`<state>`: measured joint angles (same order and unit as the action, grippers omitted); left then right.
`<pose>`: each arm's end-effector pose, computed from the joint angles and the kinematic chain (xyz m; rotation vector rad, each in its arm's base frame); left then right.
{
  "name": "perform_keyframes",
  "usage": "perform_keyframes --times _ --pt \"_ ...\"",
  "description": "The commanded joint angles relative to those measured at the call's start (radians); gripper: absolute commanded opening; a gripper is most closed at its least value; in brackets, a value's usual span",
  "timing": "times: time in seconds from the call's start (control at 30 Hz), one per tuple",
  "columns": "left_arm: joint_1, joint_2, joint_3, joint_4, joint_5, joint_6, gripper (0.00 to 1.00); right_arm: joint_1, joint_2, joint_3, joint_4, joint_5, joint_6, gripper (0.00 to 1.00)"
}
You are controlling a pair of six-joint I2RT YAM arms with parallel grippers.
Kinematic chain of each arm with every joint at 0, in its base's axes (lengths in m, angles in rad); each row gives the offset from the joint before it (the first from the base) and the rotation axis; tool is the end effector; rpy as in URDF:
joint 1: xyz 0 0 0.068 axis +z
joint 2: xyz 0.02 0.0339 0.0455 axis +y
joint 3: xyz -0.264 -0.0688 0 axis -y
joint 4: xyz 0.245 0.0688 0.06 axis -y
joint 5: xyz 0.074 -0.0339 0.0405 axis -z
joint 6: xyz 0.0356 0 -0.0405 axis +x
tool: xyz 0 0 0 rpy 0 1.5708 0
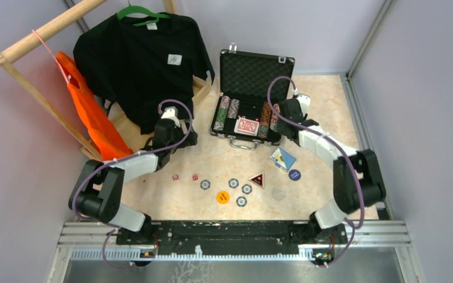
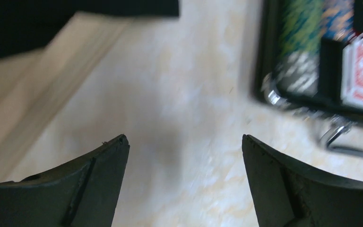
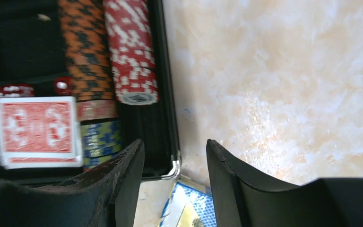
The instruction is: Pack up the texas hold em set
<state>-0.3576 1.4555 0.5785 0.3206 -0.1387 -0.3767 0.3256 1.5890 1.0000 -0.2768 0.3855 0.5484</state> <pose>0.2689 -0.0952 0.1681 -0.1027 2.1322 -0.2872 0.3181 0.0933 0.2098 0.4287 2.3154 -0.0497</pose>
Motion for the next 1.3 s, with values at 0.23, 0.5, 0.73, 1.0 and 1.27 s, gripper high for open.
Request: perform_keyframes --times 0.23,0.5,0.73,1.0,1.27 --pt "0.000 0.410 0.529 -0.026 0.162 0.154 0.82 -0.007 -0.125 -0.008 0.156 -0.112 -0.062 0.40" --pt "-0.001 0.564 0.722 -0.054 0.163 0.206 0.82 -0.023 -0.103 -0.003 0.189 -0.140 -0.070 0.38" --pt "-0.001 0.596 0.754 -0.064 0.152 0.243 0.80 -0.032 -0.082 -0.003 0.187 -0.146 -0.074 0.37" --pt "-0.019 0.613 0.726 -0.041 0.169 0.258 0.75 -0.031 -0.087 -0.001 0.178 -0.134 -0.088 0.36" --pt "-0.052 0.625 0.704 -0.019 0.167 0.242 0.75 -0.031 -0.094 -0.026 0.175 -0.118 -0.090 0.36"
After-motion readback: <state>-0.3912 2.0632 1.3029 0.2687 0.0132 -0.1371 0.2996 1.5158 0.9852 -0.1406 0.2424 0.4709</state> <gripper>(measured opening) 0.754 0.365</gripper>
